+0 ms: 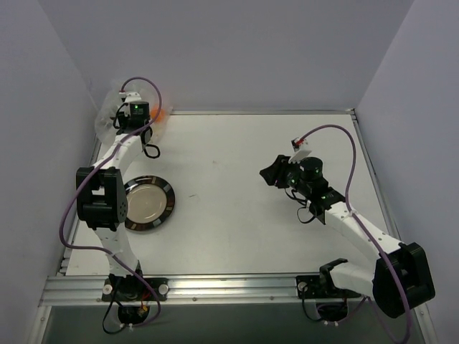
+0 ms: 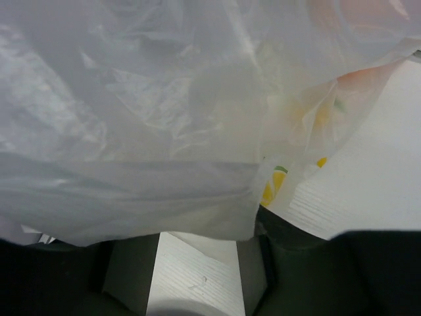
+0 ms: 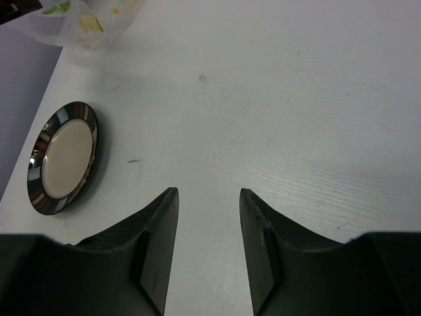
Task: Take the fake fruits out of the plastic bag
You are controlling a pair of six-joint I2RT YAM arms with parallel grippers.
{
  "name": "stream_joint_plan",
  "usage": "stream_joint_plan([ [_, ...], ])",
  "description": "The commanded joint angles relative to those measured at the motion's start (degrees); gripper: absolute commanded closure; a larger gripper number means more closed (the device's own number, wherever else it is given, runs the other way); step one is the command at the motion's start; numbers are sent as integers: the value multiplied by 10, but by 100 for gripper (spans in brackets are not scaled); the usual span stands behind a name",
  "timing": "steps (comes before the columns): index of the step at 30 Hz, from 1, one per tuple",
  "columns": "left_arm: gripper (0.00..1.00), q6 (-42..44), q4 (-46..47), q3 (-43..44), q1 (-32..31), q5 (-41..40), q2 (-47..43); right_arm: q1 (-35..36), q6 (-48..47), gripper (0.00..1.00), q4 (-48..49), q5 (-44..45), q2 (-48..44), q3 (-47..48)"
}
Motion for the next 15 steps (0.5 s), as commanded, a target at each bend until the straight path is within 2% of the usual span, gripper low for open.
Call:
stream_joint_plan([
  [1,63,-4,28,11,8,-10,-3,4,-2,62,32,-12,8,22],
  [4,70,-8,40,9,9,-9,-1,4,-1,62,33,-11,17,24],
  [8,95,-8,51,12,9,-5,4,4,-2,62,31,-8,20,25],
  [9,97,-10,54,8,9,-4,2,4,-2,62,30,-8,20,26],
  [15,98,-65,107,-62,6,58,-75,7,5,62,28,-8,18,31],
])
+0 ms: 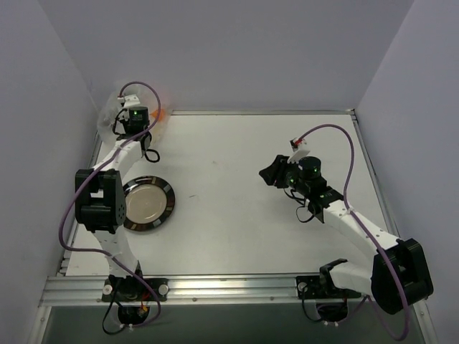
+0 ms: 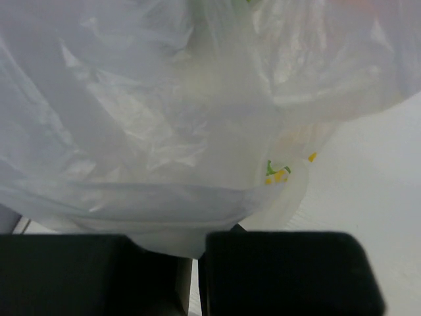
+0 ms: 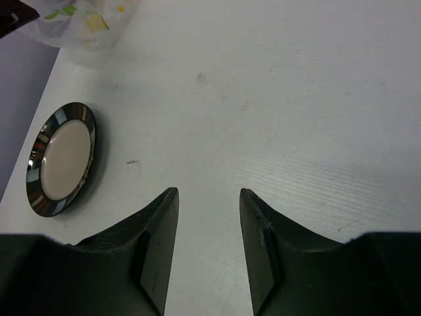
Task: Take the fake fruits out of the plastic bag
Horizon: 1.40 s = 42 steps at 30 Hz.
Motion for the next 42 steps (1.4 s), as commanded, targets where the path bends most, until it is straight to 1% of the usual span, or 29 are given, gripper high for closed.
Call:
stream_joint_plan([
  [1,98,-60,53,-58,0,44,-83,9,5,62,25,-6,-2,30],
  [3,98,-101,70,-99,-4,72,-124,19,14,62,31,-4,0,31],
  [4,98,-109,79,-124,-22,72,-141,24,15,62,33,-1,0,35],
  [6,98,-120,61,-120,-45,78,-147,44,18,62,36,19,5,40],
  [7,98,-126,44,-116,-72,85,-150,51,20,62,36,26,8,44],
  [11,98,-150,60,-156,-138,96,-200,81,24,62,46,48,26,52],
  [14,98,-179,59,-182,-166,87,-230,90,26,61,64,59,48,52],
  [15,93,-202,47,-194,-167,82,-235,91,25,56,68,58,58,57],
  [16,81,-213,42,-199,-168,82,-241,92,24,54,71,59,68,61],
  [17,68,-218,39,-205,-169,85,-242,93,20,52,74,63,94,67],
  [18,45,-222,36,-212,-169,87,-244,94,18,47,71,65,105,84],
  [19,36,-223,25,-213,-169,87,-252,95,14,44,70,60,129,94],
  [20,29,-227,19,-216,-170,92,-260,102,5,41,69,58,139,104],
  [21,24,-225,16,-221,-170,101,-268,106,1,36,70,58,150,122],
  [23,23,-216,8,-225,-170,130,-304,115,-8,33,71,45,180,145],
  [25,23,-208,-35,-215,-170,144,-344,122,-21,33,64,36,210,185],
  [26,23,-197,-47,-213,-169,151,-360,125,-25,35,61,36,220,199],
  [27,23,-193,-65,-213,-169,152,-375,131,-32,52,55,36,229,212],
  [29,24,-185,-77,-221,-168,137,-423,139,-40,64,40,48,254,250],
  [30,24,-184,-94,-225,-167,129,-435,148,-42,77,39,56,258,259],
  [31,24,-183,-102,-232,-164,120,-458,152,-42,82,44,65,263,268],
  [32,25,-183,-106,-238,-163,103,-468,157,-40,85,50,80,263,269],
  [34,25,-190,-112,-252,-162,94,-484,166,-32,86,66,91,263,271],
  [35,25,-198,-112,-259,-160,93,-484,168,-28,85,68,95,263,276],
  [36,25,-201,-113,-260,-161,97,-480,171,-26,79,69,103,264,280],
  [38,25,-206,-107,-259,-161,112,-465,178,-24,71,61,108,270,296],
  [39,24,-204,-97,-256,-162,121,-460,180,-25,63,55,110,272,303],
  [41,20,-202,-93,-248,-163,139,-443,187,-31,53,39,119,279,314],
  [42,16,-202,-93,-238,-163,144,-437,190,-33,42,36,123,281,323],
])
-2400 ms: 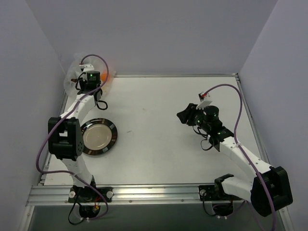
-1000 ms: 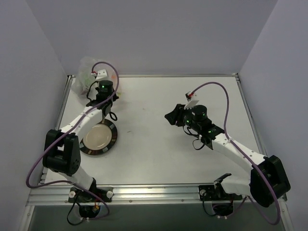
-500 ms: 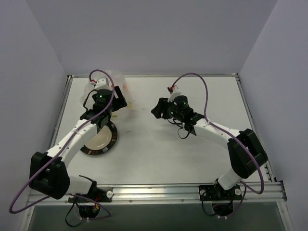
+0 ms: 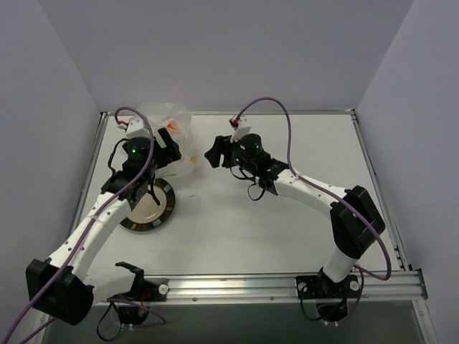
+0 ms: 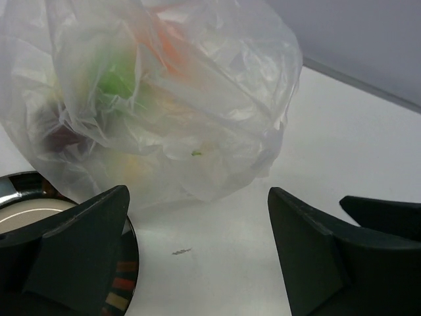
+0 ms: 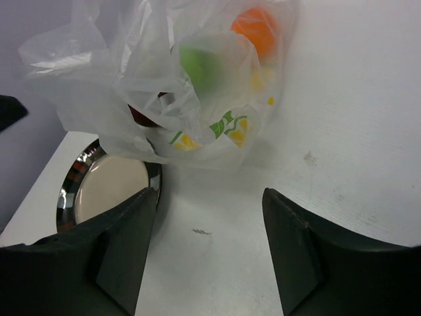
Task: Take the fake fruits out of the plastic bag
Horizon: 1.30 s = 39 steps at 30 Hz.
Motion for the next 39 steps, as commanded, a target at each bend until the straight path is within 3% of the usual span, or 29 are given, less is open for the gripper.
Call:
stream_joint_plan([
  [1,15,-2,-13,23,0,28,35,9,-9,37,-6,31,9,40],
  [3,12,-2,-6,29,1,35,53,12,-10,28,-7,29,13,51],
  [6,12,-4,6,45,9,52,96,14,-14,22,-8,12,31,68],
  [7,30,-6,3,56,11,44,112,14,-17,21,-10,9,45,82],
  [9,55,-24,-1,57,18,1,114,15,-19,21,-19,3,63,102],
  [10,85,-33,2,41,30,-8,100,16,-24,21,-29,0,80,121],
  [12,97,-62,13,15,41,-42,73,19,-32,21,-31,-2,97,140],
  [17,98,-112,43,-87,79,-47,-9,22,-43,17,-54,-35,174,241],
  [20,98,-120,43,-117,97,-46,-35,27,-57,9,-76,-25,226,294],
  [23,98,-94,62,-132,108,28,-43,28,-73,12,-103,-28,269,355],
  [26,75,-71,100,-122,96,112,-45,30,-69,32,-75,-6,271,345],
  [27,55,-67,103,-114,81,114,-49,30,-67,43,-61,-5,271,338],
  [29,28,-56,105,-106,68,113,-49,31,-66,73,-46,-6,266,331],
  [30,5,-56,108,-103,66,114,-40,33,-67,79,-34,-6,259,323],
  [32,6,-54,107,-83,67,114,-24,34,-66,87,-21,0,249,307],
  [39,6,-62,137,-14,68,173,98,34,-64,90,5,3,201,246],
])
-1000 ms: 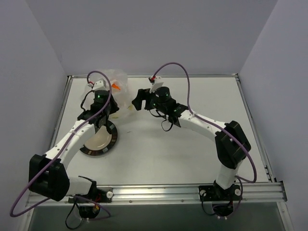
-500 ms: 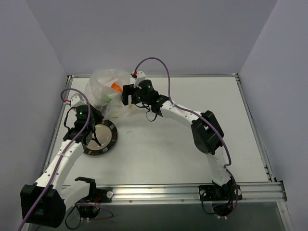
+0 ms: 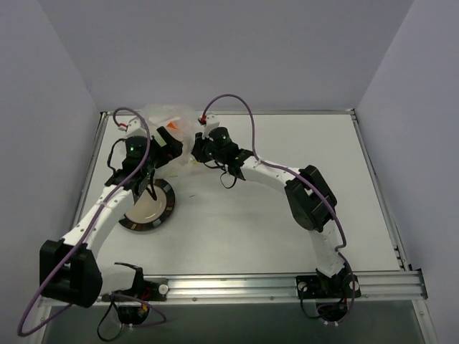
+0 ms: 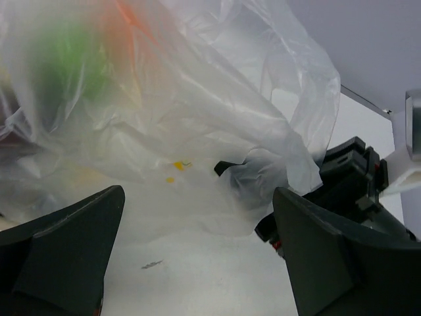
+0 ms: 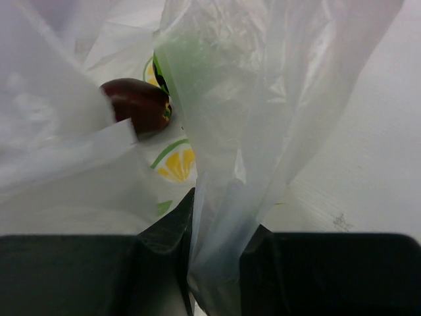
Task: Take the fake fruits out of the plastic bag
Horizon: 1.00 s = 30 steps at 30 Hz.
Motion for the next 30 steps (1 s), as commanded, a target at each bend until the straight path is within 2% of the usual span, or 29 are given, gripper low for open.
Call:
stream_joint_plan([
  [1,6,1,46,50,3,47,45,5,-1,90,42,7,-58,-15],
  [4,6,-8,58,74,0,67,79,5,-1,90,42,6,-59,-23],
  [7,6,-3,20,113,4,52,120,5,4,90,47,4,-60,-27],
  [11,6,-6,51,110,18,81,127,4,5,91,53,1,-62,-35],
  [13,7,8,31,122,10,51,125,3,5,93,53,4,-62,-37],
  [14,25,16,6,126,10,36,124,2,5,94,53,5,-63,-38],
  [15,57,19,-5,128,15,18,122,2,5,94,54,5,-68,-39],
  [18,84,46,-62,138,31,-60,142,-2,6,96,63,11,-89,-58],
  [19,97,52,-78,155,50,-72,153,-4,6,96,64,12,-96,-69],
  [22,98,81,-99,177,94,-77,192,-6,5,98,73,14,-123,-95],
  [30,98,170,-129,282,156,-55,244,-10,4,100,99,31,-185,-177],
])
